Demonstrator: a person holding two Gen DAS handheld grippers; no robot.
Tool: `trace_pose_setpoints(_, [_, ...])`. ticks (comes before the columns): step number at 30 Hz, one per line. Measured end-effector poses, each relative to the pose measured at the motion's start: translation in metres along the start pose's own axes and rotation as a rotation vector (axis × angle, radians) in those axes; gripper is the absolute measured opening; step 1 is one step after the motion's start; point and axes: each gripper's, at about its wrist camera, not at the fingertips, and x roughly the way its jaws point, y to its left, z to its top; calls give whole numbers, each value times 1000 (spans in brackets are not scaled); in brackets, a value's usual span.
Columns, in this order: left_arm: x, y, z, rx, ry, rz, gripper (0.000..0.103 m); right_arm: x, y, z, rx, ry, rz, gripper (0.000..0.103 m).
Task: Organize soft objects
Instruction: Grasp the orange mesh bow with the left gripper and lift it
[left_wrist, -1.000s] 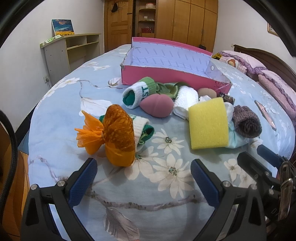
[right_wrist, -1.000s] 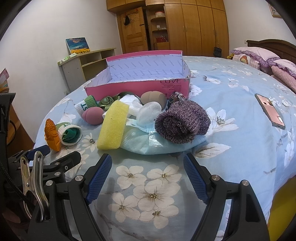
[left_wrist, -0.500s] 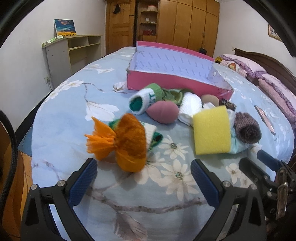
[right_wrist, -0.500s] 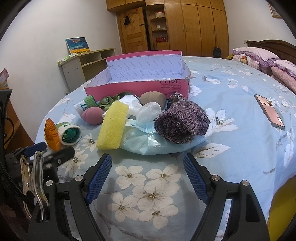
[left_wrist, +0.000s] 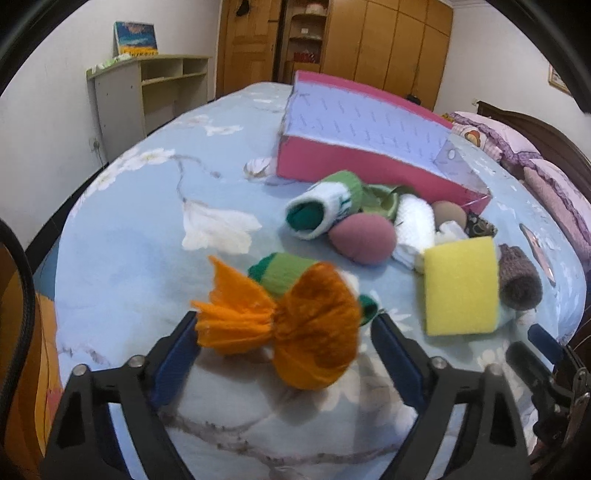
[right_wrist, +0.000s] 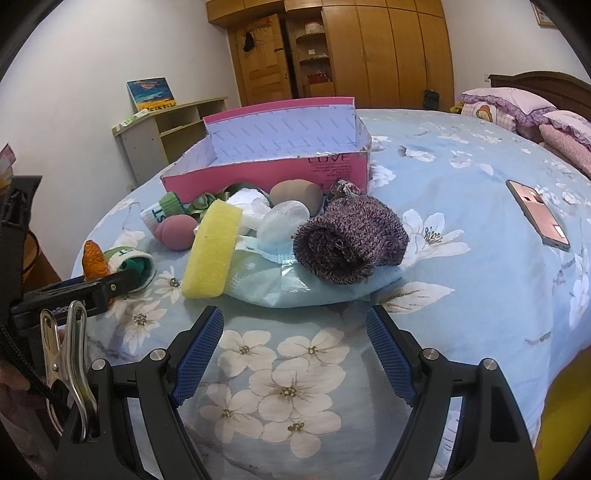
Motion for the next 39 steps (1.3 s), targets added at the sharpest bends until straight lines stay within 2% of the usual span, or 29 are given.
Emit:
trace_pose_setpoints(2, [0, 6, -2, -14, 13, -20, 88, 1, 0, 0, 0, 2, 4, 82])
trace_pose_setpoints(9, [-12, 14, -7, -6, -1, -43, 86, 4, 1, 0, -8, 7, 6, 82])
trace_pose_setpoints(12, [-12, 14, -8, 1, 6, -57, 79, 2, 4, 1, -21, 4, 0, 82])
trace_pose_setpoints(20, [-22, 9, -6, 50, -27, -118, 41, -1, 14, 5, -59, 1, 4, 82])
trace_pose_setpoints(29, [-43, 13, -2, 43, -49, -172, 38, -9, 28, 14, -89, -17, 49, 82])
trace_pose_setpoints(39, [-48, 47, -3, -1, -43, -18, 38, -7, 65, 26, -136, 5, 168, 82])
